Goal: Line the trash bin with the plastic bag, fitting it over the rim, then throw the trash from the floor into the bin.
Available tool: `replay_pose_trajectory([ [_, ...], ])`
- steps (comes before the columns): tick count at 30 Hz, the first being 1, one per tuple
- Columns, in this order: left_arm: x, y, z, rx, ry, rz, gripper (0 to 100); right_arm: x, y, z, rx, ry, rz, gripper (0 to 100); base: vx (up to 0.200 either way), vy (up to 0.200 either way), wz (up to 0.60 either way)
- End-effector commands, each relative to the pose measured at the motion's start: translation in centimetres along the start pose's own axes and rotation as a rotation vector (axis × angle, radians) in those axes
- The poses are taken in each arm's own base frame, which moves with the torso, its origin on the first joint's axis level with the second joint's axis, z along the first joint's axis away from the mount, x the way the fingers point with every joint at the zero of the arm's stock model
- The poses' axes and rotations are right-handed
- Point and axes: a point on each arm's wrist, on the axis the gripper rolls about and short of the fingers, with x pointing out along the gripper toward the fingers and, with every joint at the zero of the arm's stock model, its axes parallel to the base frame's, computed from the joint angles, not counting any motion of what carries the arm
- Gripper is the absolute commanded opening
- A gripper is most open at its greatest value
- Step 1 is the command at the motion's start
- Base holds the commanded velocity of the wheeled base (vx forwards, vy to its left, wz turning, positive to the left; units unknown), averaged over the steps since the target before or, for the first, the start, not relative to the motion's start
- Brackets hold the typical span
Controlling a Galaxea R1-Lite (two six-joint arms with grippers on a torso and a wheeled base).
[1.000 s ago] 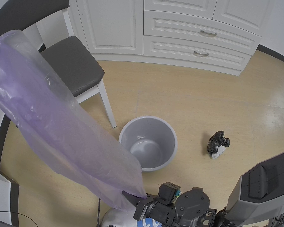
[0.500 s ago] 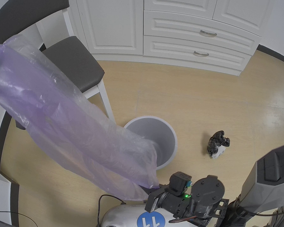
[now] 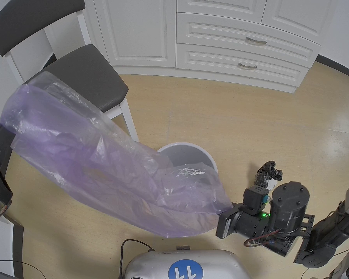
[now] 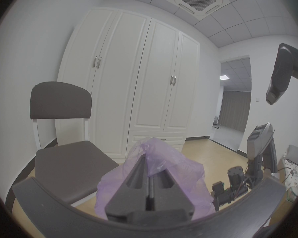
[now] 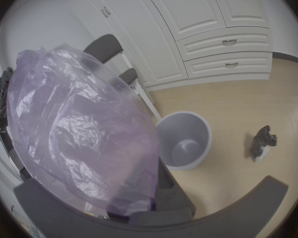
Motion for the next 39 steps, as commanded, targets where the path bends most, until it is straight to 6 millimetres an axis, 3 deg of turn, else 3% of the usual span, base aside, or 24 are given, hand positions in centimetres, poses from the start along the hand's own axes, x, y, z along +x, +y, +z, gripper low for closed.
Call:
replay_pose_trajectory([
  [1, 0.6, -0.3, -1.2, -0.025, 0.079, -0.011, 0, -3.0, -2.1, 4.1, -0.049, -0.036, -0.086, 0, 0.0, 0.0, 0.0],
  [9, 0.6, -1.1, -4.7, -0.057, 0.271, -0.116, 0, -6.8, -3.9, 6.4, -0.138, 0.052, -0.17, 0, 0.0, 0.0, 0.0],
  [16, 0.1, -0.1, -6.9, -0.027, 0.486, -0.159, 0, -8.2, -4.6, 7.3, -0.172, 0.024, -0.204, 0, 0.0, 0.0, 0.0],
  [22, 1.3, 1.1, -7.9, -0.035, 0.537, -0.115, 0, -7.8, -4.9, 6.8, -0.192, 0.057, -0.218, 0, 0.0, 0.0, 0.0],
  [33, 5.3, 3.0, -11.5, -0.093, 0.59, 0.017, 0, -5.6, -5.8, 5.3, -0.196, 0.151, -0.258, 0, 0.0, 0.0, 0.0],
  [39, 6.1, 3.9, -11.9, -0.109, 0.559, 0.061, 0, -5.6, -7.0, 4.8, -0.255, 0.186, -0.304, 0, 0.0, 0.0, 0.0],
])
